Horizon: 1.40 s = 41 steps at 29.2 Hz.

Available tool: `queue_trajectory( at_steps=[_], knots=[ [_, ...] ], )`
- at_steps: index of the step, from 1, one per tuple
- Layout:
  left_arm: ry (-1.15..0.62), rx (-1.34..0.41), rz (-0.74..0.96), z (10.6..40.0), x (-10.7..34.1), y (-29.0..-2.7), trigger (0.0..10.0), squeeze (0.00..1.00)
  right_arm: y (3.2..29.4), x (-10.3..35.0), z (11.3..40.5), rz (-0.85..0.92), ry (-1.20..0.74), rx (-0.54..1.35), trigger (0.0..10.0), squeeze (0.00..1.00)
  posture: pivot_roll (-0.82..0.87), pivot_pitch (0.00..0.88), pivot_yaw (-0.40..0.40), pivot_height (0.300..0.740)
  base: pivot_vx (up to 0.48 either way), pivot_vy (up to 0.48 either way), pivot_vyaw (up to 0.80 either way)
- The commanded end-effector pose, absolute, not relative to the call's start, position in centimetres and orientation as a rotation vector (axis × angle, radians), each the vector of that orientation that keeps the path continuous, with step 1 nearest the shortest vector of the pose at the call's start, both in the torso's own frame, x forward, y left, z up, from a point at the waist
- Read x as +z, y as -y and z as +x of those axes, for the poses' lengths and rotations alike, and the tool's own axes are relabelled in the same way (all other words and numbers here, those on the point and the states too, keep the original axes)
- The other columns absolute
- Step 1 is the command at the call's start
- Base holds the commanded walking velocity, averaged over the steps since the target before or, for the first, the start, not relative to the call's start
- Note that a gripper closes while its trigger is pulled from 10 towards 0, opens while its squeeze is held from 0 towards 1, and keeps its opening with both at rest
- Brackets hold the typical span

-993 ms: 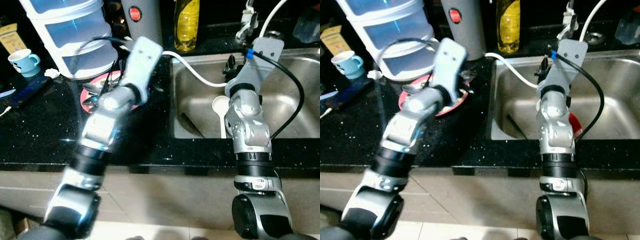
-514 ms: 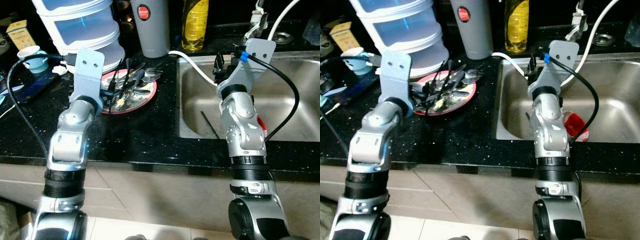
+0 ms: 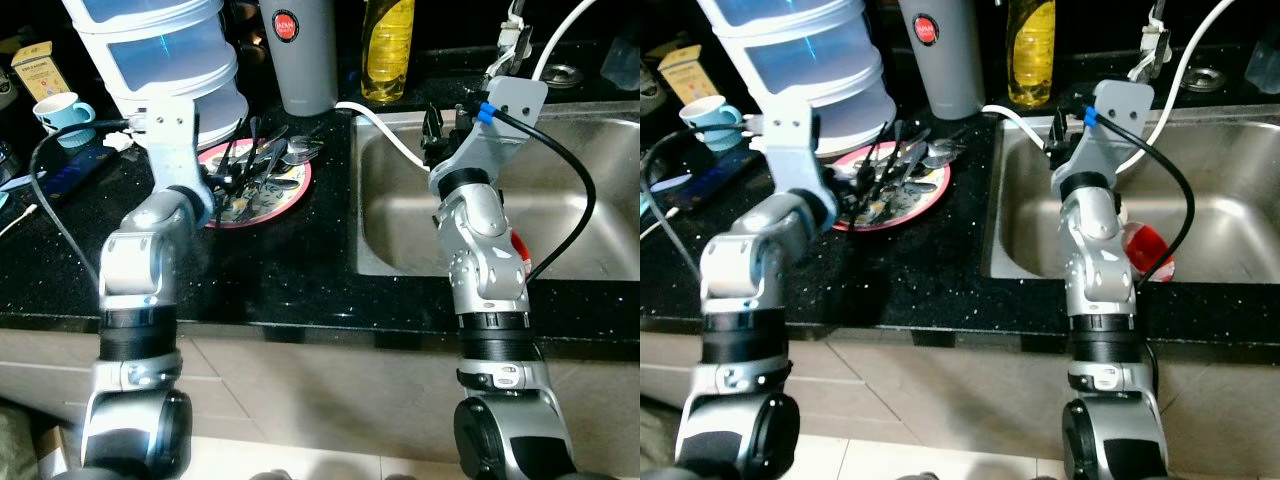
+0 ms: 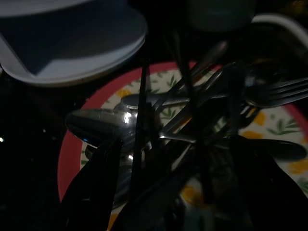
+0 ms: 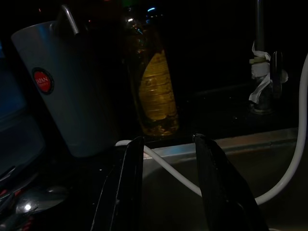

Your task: Kitchen organization

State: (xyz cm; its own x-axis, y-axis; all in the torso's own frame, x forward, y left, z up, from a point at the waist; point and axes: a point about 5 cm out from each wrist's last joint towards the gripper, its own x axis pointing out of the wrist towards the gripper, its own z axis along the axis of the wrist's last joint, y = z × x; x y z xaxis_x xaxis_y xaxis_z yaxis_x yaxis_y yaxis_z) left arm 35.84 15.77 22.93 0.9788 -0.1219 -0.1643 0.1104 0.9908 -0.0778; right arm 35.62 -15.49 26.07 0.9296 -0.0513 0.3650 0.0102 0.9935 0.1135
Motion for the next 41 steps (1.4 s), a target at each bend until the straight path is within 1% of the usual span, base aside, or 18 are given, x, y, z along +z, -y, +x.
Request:
queue_trajectory(
  at_steps=[1, 4, 6, 8, 9, 10, 11, 13, 15, 16, 17, 18, 32, 35, 36, 37, 39, 41],
  knots=[
    [-0.176, -0.076, -0.057, 36.2, 22.9, -17.2, 8.9, 0.0, 14.4, 26.5, 35.6, 0.107, 0.393, 0.007, 10.0, 0.0, 0.11, 0.003, 0.13, 0.74, 0.0, 0.0, 0.0],
    [-0.216, -0.087, -0.067, 37.1, 22.3, -17.2, 8.2, 0.0, 14.4, 26.6, 35.7, 0.108, 0.393, 0.008, 10.0, 0.0, 0.1, 0.008, 0.132, 0.74, 0.0, 0.0, 0.0],
    [-0.236, -0.1, -0.073, 37.5, 21.9, -17.2, 7.0, 0.0, 14.4, 26.5, 35.6, 0.108, 0.392, 0.006, 10.0, 0.0, 0.1, 0.01, 0.135, 0.74, 0.0, 0.0, 0.0],
    [-0.241, -0.104, -0.074, 37.7, 21.8, -17.2, 7.0, 0.0, 14.4, 26.5, 35.6, 0.108, 0.391, 0.006, 10.0, 0.0, 0.1, 0.012, 0.136, 0.74, 0.0, 0.0, 0.0],
    [-0.251, -0.118, -0.073, 37.8, 21.6, -17.1, 5.3, 0.0, 14.4, 26.4, 35.6, 0.108, 0.39, 0.004, 10.0, 0.0, 0.1, 0.012, 0.136, 0.74, 0.0, 0.0, 0.0],
    [-0.259, -0.129, -0.073, 37.9, 21.4, -17.1, 4.1, 0.0, 14.4, 26.4, 35.6, 0.109, 0.39, 0.003, 10.0, 0.0, 0.1, 0.012, 0.136, 0.74, 0.0, 0.0, 0.0],
    [-0.265, -0.136, -0.067, 38.0, 21.3, -17.0, 4.1, 0.0, 14.4, 26.4, 35.5, 0.11, 0.389, 0.001, 10.0, 0.0, 0.1, 0.017, 0.139, 0.74, 0.0, 0.0, 0.0],
    [-0.279, -0.149, -0.049, 38.1, 20.9, -16.9, 3.8, 0.0, 14.4, 26.4, 35.5, 0.111, 0.388, -0.001, 10.0, 0.0, 0.1, 0.019, 0.14, 0.74, 0.0, 0.0, 0.0],
    [-0.282, -0.15, -0.044, 38.1, 20.9, -16.9, 3.8, 0.0, 14.4, 26.4, 35.5, 0.111, 0.388, -0.002, 10.0, 0.0, 0.1, 0.019, 0.14, 0.74, 0.0, 0.0, 0.0],
    [-0.287, -0.153, -0.04, 38.1, 20.8, -16.8, 1.6, 0.0, 14.4, 26.4, 35.5, 0.112, 0.388, -0.003, 10.0, 0.0, 0.1, 0.02, 0.14, 0.74, 0.0, 0.0, 0.0],
    [-0.287, -0.153, -0.04, 38.1, 20.8, -16.8, 1.6, 0.0, 14.4, 26.4, 35.5, 0.112, 0.388, -0.003, 10.0, 0.0, 0.1, 0.02, 0.14, 0.74, 0.0, 0.0, 0.0],
    [-0.292, -0.153, -0.036, 38.2, 20.6, -16.9, 0.0, 0.0, 14.5, 26.4, 35.5, 0.113, 0.387, -0.004, 10.0, 0.0, 0.11, 0.022, 0.141, 0.74, 0.0, 0.0, 0.0],
    [-0.296, -0.134, -0.042, 38.3, 20.5, -17.6, 0.0, 0.0, 14.5, 26.3, 35.6, 0.117, 0.383, -0.007, 10.0, 0.0, 0.11, 0.024, 0.139, 0.74, 0.0, 0.0, 0.0],
    [-0.254, -0.147, -0.038, 38.3, 21.1, -17.5, 0.0, 0.0, 14.5, 26.3, 35.6, 0.117, 0.382, -0.008, 10.0, 0.0, 0.11, 0.024, 0.139, 0.74, 0.0, 0.0, 0.0],
    [-0.217, -0.155, -0.024, 38.3, 21.7, -17.3, 2.9, 0.0, 14.5, 26.3, 35.6, 0.117, 0.382, -0.009, 10.0, 0.0, 0.11, 0.025, 0.138, 0.74, 0.0, 0.0, 0.0],
    [-0.158, -0.158, 0.007, 38.3, 22.6, -17.2, 10.0, 0.0, 14.5, 26.3, 35.6, 0.117, 0.382, -0.009, 10.0, 0.0, 0.11, 0.025, 0.138, 0.74, 0.0, 0.0, 0.0],
    [-0.054, -0.184, 0.071, 37.9, 24.3, -16.6, 10.0, 0.0, 14.5, 26.3, 35.6, 0.118, 0.381, -0.008, 10.0, 0.0, 0.11, 0.026, 0.138, 0.74, 0.0, 0.0, 0.0],
    [-0.054, -0.184, 0.071, 37.9, 24.3, -16.6, 10.0, 0.0, 14.5, 26.3, 35.6, 0.118, 0.381, -0.008, 10.0, 0.0, 0.11, 0.026, 0.138, 0.74, 0.0, 0.0, 0.0]
  ],
)
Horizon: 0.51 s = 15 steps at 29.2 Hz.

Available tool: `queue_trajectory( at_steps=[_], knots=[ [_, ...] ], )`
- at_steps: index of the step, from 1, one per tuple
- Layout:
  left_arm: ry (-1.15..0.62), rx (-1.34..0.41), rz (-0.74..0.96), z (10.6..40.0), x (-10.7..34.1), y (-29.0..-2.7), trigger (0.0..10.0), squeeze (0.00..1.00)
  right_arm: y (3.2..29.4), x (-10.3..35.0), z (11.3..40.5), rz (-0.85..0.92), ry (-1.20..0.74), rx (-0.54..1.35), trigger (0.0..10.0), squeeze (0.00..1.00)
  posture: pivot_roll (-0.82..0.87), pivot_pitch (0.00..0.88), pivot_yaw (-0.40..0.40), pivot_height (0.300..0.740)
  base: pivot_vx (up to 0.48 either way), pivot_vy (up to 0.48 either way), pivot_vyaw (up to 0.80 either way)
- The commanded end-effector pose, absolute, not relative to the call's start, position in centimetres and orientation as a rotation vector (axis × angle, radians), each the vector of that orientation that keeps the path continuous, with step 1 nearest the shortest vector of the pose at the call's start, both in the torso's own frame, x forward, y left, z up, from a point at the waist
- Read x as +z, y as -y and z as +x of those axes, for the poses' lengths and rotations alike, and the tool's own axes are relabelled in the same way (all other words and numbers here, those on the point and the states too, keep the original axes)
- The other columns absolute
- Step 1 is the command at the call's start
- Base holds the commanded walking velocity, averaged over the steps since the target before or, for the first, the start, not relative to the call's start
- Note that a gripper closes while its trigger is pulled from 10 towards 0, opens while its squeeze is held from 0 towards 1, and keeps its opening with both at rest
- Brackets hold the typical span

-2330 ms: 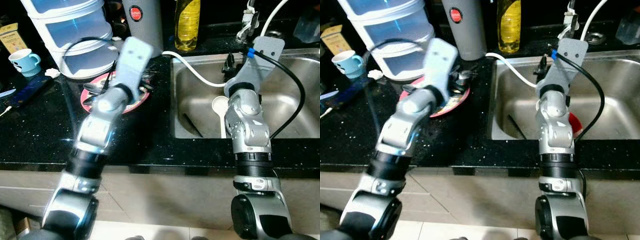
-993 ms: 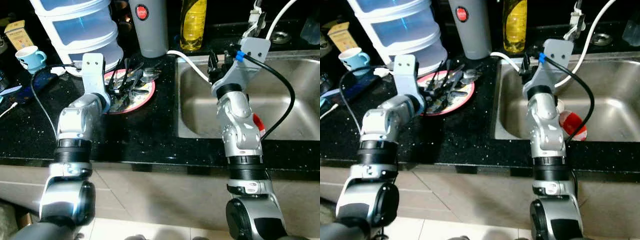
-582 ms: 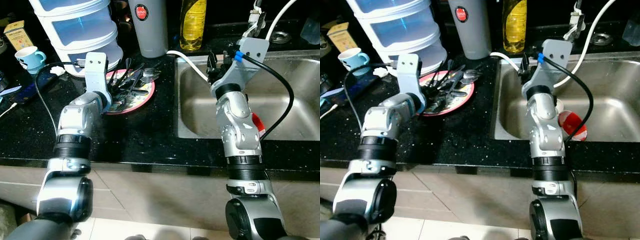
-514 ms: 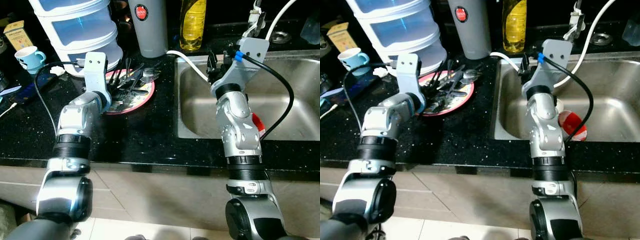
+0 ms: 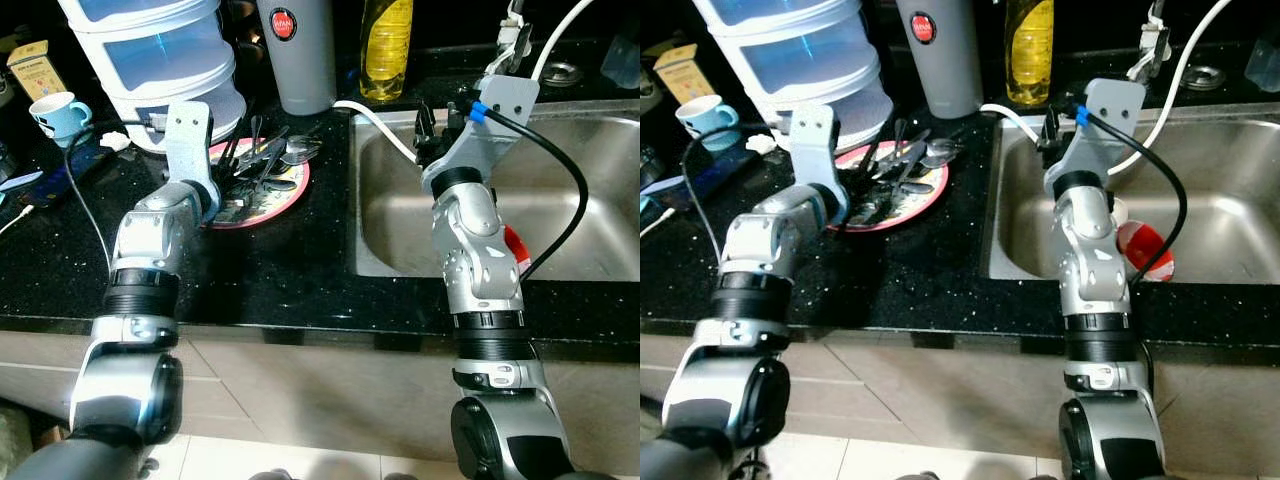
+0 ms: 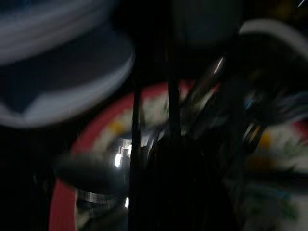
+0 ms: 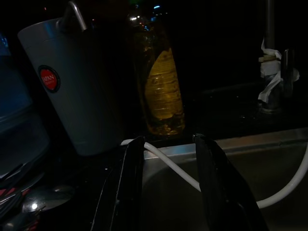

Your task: Kitchen organization

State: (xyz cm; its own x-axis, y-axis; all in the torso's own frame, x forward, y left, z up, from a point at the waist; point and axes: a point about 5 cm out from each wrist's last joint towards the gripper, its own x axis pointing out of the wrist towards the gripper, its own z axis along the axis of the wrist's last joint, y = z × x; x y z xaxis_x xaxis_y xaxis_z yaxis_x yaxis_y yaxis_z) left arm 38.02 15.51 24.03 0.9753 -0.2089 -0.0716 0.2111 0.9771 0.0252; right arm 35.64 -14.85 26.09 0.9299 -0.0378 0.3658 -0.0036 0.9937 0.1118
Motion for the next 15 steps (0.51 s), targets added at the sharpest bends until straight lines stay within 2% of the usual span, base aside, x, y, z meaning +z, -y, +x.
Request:
queue_trajectory(
  at_steps=[1, 4, 8, 10, 11, 12, 15],
  knots=[
    [-0.015, -0.206, 0.092, 37.7, 25.0, -16.1, 10.0, 0.0, 14.5, 26.3, 35.6, 0.118, 0.381, -0.008, 10.0, 0.0, 0.11, 0.026, 0.138, 0.74, 0.0, 0.0, 0.0],
    [0.078, -0.303, 0.12, 36.9, 27.0, -14.4, 10.0, 0.0, 14.5, 26.2, 35.6, 0.119, 0.379, -0.008, 10.0, 0.0, 0.12, 0.027, 0.138, 0.74, 0.0, 0.0, 0.0],
    [0.106, -0.355, 0.122, 36.6, 27.7, -13.5, 10.0, 0.0, 14.4, 26.2, 35.6, 0.12, 0.378, -0.007, 10.0, 0.0, 0.12, 0.026, 0.138, 0.74, 0.0, 0.0, 0.0],
    [0.063, -0.501, 0.101, 36.1, 27.3, -11.2, 10.0, 0.0, 14.3, 26.2, 35.7, 0.12, 0.378, -0.005, 10.0, 0.0, 0.11, 0.024, 0.143, 0.74, 0.0, 0.0, 0.0],
    [0.063, -0.501, 0.101, 36.1, 27.3, -11.2, 10.0, 0.0, 14.3, 26.2, 35.7, 0.12, 0.378, -0.005, 10.0, 0.0, 0.11, 0.024, 0.143, 0.74, 0.0, 0.0, 0.0],
    [0.001, -0.588, 0.081, 35.6, 26.1, -9.7, 10.0, 0.0, 14.3, 26.2, 35.6, 0.121, 0.379, -0.008, 10.0, 0.0, 0.11, 0.024, 0.146, 0.74, 0.0, 0.0, 0.0],
    [-0.053, -0.659, 0.06, 35.2, 24.8, -8.4, 10.0, 0.0, 14.4, 26.2, 35.6, 0.12, 0.379, -0.015, 10.0, 0.0, 0.11, 0.025, 0.147, 0.74, 0.0, 0.0, 0.0]
  ],
)
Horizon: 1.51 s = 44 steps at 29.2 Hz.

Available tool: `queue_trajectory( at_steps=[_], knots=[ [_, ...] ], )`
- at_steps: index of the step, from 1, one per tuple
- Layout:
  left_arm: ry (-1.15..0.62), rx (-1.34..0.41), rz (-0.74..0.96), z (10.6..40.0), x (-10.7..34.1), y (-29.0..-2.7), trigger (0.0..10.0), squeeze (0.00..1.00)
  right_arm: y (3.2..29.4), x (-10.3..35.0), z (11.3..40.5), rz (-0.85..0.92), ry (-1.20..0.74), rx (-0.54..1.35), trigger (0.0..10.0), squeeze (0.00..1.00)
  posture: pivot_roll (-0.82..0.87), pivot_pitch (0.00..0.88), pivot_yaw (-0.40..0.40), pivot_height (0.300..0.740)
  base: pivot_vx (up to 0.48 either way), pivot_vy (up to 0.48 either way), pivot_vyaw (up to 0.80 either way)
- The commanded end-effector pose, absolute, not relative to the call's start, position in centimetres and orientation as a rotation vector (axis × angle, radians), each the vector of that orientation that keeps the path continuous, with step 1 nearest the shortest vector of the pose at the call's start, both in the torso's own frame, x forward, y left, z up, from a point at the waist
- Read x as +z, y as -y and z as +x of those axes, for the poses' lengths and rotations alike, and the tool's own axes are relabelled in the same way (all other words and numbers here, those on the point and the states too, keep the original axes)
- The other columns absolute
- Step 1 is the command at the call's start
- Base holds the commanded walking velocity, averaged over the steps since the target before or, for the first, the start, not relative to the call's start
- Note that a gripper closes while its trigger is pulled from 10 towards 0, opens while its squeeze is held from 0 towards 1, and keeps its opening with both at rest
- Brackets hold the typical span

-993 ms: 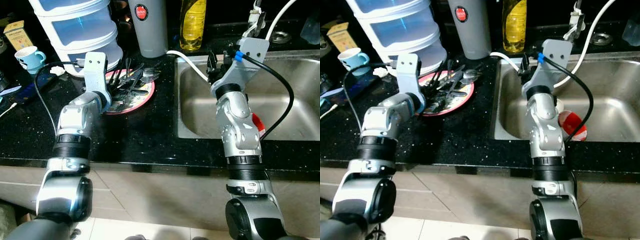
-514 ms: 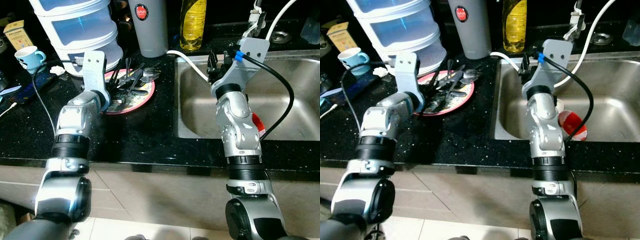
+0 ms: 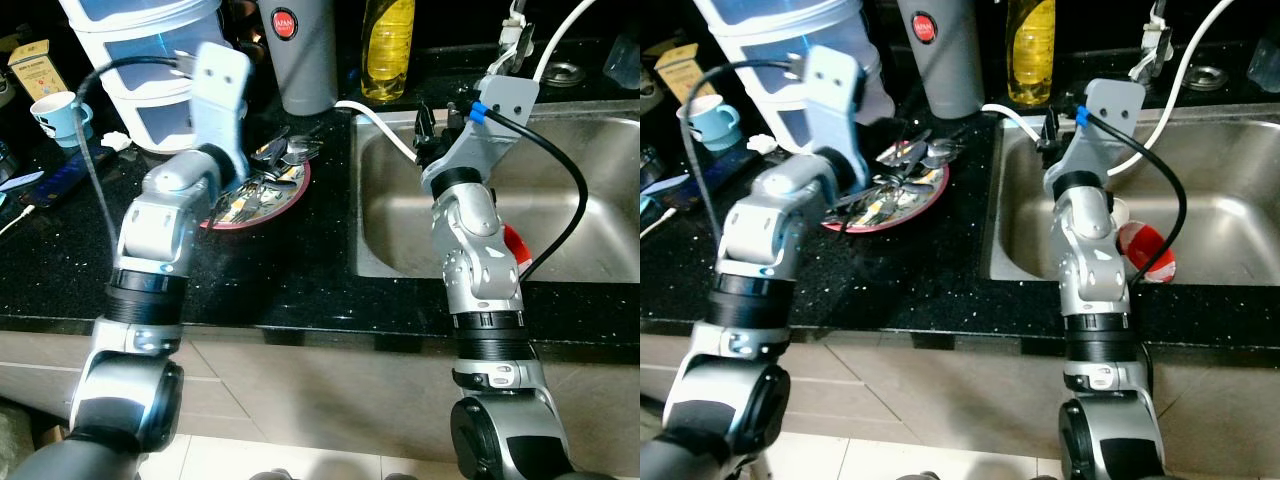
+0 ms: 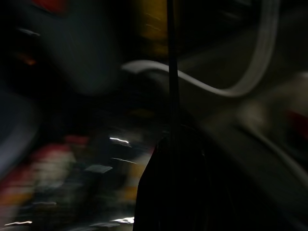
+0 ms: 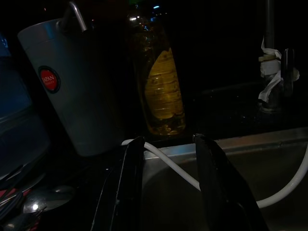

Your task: Kitchen organization

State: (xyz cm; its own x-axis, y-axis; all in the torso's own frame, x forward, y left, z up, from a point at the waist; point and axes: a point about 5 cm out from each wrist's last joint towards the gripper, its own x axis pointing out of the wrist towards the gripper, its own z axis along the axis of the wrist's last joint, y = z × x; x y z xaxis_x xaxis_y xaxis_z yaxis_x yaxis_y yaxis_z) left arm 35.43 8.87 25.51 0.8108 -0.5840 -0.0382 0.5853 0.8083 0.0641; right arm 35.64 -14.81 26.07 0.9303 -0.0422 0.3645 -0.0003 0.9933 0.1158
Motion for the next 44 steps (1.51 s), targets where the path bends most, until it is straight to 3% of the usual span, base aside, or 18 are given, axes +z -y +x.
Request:
queue_trajectory(
  at_steps=[1, 4, 5, 7, 12, 16, 17, 27, 28, 36, 37, 38, 44],
  knots=[
    [-0.099, -0.719, 0.053, 34.6, 23.5, -7.1, 10.0, 0.0, 14.7, 26.1, 35.6, 0.112, 0.373, -0.032, 10.0, 0.0, 0.1, 0.028, 0.148, 0.74, 0.0, 0.0, 0.0],
    [-0.133, -0.767, 0.032, 34.2, 22.6, -6.1, 10.0, 0.0, 15.2, 26.0, 35.7, 0.105, 0.362, -0.064, 10.0, 0.0, 0.1, 0.029, 0.147, 0.74, 0.0, 0.0, 0.0],
    [-0.183, -0.821, -0.006, 33.9, 21.4, -4.7, 10.0, 0.0, 17.1, 25.7, 35.9, 0.084, 0.339, -0.185, 10.0, 0.0, 0.1, 0.024, 0.148, 0.74, 0.0, 0.0, 0.0],
    [-0.183, -0.821, -0.006, 33.9, 21.4, -4.7, 10.0, 0.0, 17.1, 25.7, 35.9, 0.084, 0.339, -0.185, 10.0, 0.0, 0.1, 0.024, 0.148, 0.74, 0.0, 0.0, 0.0],
    [-0.196, -0.935, -0.03, 34.4, 21.2, -2.5, 10.0, 0.0, 20.9, 26.6, 35.4, -0.009, 0.377, -0.457, 10.0, 0.0, 0.08, 0.014, 0.154, 0.74, 0.0, 0.0, 0.0],
    [-0.198, -0.956, -0.028, 34.5, 21.3, -2.0, 10.0, 0.01, 21.4, 26.7, 35.2, -0.011, 0.388, -0.504, 10.0, 0.0, 0.08, 0.012, 0.154, 0.74, 0.0, 0.0, 0.0],
    [-0.195, -0.967, -0.022, 34.6, 21.3, -1.7, 10.0, 1.0, 21.5, 26.8, 35.1, -0.01, 0.392, -0.504, 10.0, 0.0, 0.07, 0.012, 0.154, 0.74, 0.0, 0.0, 0.0],
    [-0.033, -1.044, -0.086, 34.2, 23.5, -1.5, 10.0, 1.0, 20.3, 26.8, 35.3, 0.001, 0.403, -0.467, 10.0, 0.0, 0.07, 0.002, 0.149, 0.74, 0.0, 0.0, 0.0],
    [-0.006, -1.025, -0.089, 34.3, 23.9, -1.9, 10.0, 0.0, 20.1, 26.8, 35.3, 0.005, 0.403, -0.461, 10.0, 0.0, 0.07, 0.002, 0.149, 0.74, 0.0, 0.0, 0.0],
    [0.072, -0.707, 0.027, 35.7, 25.1, -5.5, 10.0, 0.0, 18.7, 27.0, 35.5, 0.022, 0.412, -0.361, 10.0, 0.0, 0.09, 0.007, 0.147, 0.74, 0.0, 0.0, 0.0],
    [0.034, -0.48, 0.112, 36.3, 25.0, -8.5, 10.0, 0.0, 17.6, 26.8, 35.7, 0.033, 0.394, -0.266, 10.0, 0.0, 0.1, 0.014, 0.15, 0.74, 0.0, 0.0, 0.0],
    [0.023, -0.411, 0.134, 36.2, 25.0, -9.6, 10.0, 0.0, 17.1, 26.7, 35.7, 0.034, 0.387, -0.222, 10.0, 0.0, 0.1, 0.016, 0.153, 0.74, 0.0, 0.0, 0.0],
    [0.009, -0.269, 0.173, 34.1, 24.9, -11.9, 10.0, 0.0, 15.4, 26.7, 35.5, 0.016, 0.386, -0.098, 10.0, 0.0, 0.12, 0.024, 0.159, 0.74, 0.0, 0.0, 0.0]
  ],
)
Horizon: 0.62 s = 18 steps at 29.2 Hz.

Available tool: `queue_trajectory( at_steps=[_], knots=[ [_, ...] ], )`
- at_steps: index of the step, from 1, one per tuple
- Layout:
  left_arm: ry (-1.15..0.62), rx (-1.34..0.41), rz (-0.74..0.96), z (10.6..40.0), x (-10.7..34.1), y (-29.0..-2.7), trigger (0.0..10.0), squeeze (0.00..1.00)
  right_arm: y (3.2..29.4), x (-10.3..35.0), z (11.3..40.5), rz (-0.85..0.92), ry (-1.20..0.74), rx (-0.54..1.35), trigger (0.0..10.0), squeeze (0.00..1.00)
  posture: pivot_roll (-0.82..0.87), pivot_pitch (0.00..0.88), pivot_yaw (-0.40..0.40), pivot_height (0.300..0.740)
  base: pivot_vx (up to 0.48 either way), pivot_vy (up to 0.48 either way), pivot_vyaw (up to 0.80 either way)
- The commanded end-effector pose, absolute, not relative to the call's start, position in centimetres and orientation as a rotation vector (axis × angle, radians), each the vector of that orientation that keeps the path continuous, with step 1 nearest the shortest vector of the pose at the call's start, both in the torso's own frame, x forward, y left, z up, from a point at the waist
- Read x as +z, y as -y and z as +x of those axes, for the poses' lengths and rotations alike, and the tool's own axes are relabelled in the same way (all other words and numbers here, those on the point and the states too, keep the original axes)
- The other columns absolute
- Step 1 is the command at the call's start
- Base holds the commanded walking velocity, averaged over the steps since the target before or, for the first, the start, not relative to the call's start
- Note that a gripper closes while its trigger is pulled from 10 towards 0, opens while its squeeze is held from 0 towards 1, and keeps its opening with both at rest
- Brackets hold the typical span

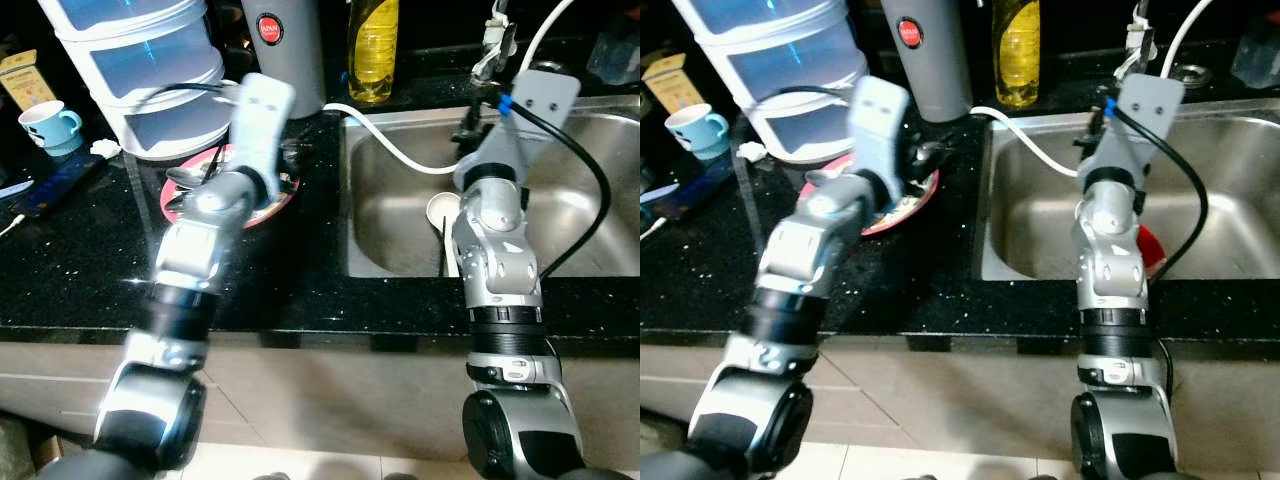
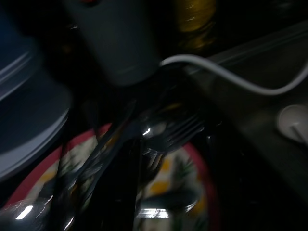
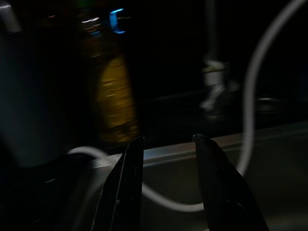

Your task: Kitchen organization

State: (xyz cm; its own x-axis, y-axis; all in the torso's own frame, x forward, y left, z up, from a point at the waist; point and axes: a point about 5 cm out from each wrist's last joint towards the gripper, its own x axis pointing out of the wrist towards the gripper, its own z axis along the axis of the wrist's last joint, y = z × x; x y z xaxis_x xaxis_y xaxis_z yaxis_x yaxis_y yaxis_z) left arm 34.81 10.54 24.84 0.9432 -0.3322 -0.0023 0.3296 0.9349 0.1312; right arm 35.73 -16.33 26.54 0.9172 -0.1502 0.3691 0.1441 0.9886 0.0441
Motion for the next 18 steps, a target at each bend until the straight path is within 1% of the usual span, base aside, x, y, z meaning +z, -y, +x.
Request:
queue_trajectory(
  at_steps=[1, 3, 4, 9, 12, 13, 14, 15, 17, 18],
  knots=[
    [0.009, -0.269, 0.173, 34.1, 24.9, -11.9, 10.0, 0.0, 15.4, 26.7, 35.5, 0.016, 0.386, -0.098, 10.0, 0.0, 0.12, 0.024, 0.159, 0.74, 0.0, 0.0, 0.0],
    [0.044, -0.175, 0.244, 31.6, 24.8, -12.9, 10.0, 0.0, 14.9, 26.6, 35.4, 0.024, 0.38, -0.057, 10.0, 0.0, 0.15, 0.032, 0.156, 0.74, 0.0, 0.0, 0.0],
    [0.051, -0.143, 0.253, 30.5, 24.6, -13.2, 10.0, 0.0, 14.8, 26.4, 35.5, 0.028, 0.374, -0.052, 10.0, 0.0, 0.16, 0.035, 0.155, 0.74, 0.0, 0.0, 0.0],
    [0.037, -0.083, 0.228, 29.3, 24.2, -13.7, 10.0, 0.0, 14.6, 26.2, 35.6, 0.032, 0.364, -0.043, 10.0, 0.0, 0.17, 0.037, 0.154, 0.74, 0.0, 0.0, 0.0],
    [-0.031, 0.074, 0.131, 28.3, 23.1, -15.7, 10.0, 0.0, 14.2, 26.0, 35.8, 0.034, 0.357, -0.019, 10.0, 0.0, 0.17, 0.036, 0.153, 0.74, 0.0, 0.0, 0.0],
    [-0.031, 0.074, 0.131, 28.3, 23.1, -15.7, 10.0, 0.0, 14.2, 26.0, 35.8, 0.034, 0.357, -0.019, 10.0, 0.0, 0.17, 0.036, 0.153, 0.74, 0.0, 0.0, 0.0],
    [-0.091, 0.135, 0.063, 28.1, 22.2, -16.8, 10.0, 0.0, 14.1, 25.9, 35.8, 0.038, 0.353, -0.011, 10.0, 0.0, 0.19, 0.034, 0.151, 0.74, 0.0, 0.0, 0.0],
    [-0.091, 0.135, 0.063, 28.1, 22.2, -16.8, 10.0, 0.0, 14.1, 25.9, 35.8, 0.038, 0.353, -0.011, 10.0, 0.0, 0.19, 0.034, 0.151, 0.74, 0.0, 0.0, 0.0],
    [-0.149, 0.137, -0.023, 28.2, 21.5, -17.2, 10.0, 0.0, 14.0, 25.9, 35.8, 0.041, 0.349, -0.003, 10.0, 0.0, 0.19, 0.034, 0.151, 0.74, 0.0, 0.0, 0.0],
    [-0.171, 0.127, -0.053, 28.3, 21.3, -17.2, 10.0, 0.65, 13.9, 25.8, 35.9, 0.041, 0.347, 0.0, 10.0, 0.0, 0.18, 0.032, 0.149, 0.74, 0.0, 0.0, 0.0]
  ],
)
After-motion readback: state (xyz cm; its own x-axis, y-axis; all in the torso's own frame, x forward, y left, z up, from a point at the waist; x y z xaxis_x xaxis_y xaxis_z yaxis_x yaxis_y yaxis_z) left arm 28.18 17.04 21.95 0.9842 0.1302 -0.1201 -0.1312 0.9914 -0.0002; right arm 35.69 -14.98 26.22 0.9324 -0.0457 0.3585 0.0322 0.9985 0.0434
